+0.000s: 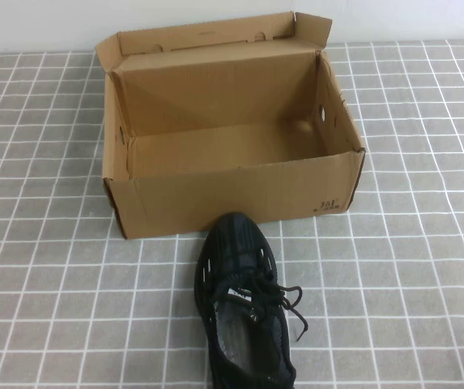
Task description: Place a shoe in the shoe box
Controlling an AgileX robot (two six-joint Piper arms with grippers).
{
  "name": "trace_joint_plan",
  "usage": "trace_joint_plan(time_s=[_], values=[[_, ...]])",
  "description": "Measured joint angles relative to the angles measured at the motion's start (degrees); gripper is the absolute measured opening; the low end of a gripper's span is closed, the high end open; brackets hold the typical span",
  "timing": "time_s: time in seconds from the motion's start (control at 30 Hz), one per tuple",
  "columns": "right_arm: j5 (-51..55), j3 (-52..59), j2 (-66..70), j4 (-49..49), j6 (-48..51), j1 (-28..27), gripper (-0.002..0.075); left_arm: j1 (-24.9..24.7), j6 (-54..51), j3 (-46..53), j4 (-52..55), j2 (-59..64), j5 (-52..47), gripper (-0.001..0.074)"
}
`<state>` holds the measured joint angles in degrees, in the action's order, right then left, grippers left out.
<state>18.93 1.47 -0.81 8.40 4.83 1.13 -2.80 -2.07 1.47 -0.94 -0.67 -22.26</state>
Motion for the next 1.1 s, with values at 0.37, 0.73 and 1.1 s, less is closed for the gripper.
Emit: trace_joint_plan(time_s=[0.37,0.73,1.1], values=[[-1.73,0.00,0.00,5.52,0.00,0.00,-0.0016,0.00,0.00,0.00,0.00,0.00,0.00,-0.0002],[-3.28,0.00,0.00,13.07,0.00,0.00,-0.0016,0.00,0.00,0.00,0.00,0.00,0.00,-0.0002],[-13.25,0.00,0.00,41.16,0.00,0.00,-0.0016,0.00,0.00,0.00,0.00,0.00,0.00,-0.0002]])
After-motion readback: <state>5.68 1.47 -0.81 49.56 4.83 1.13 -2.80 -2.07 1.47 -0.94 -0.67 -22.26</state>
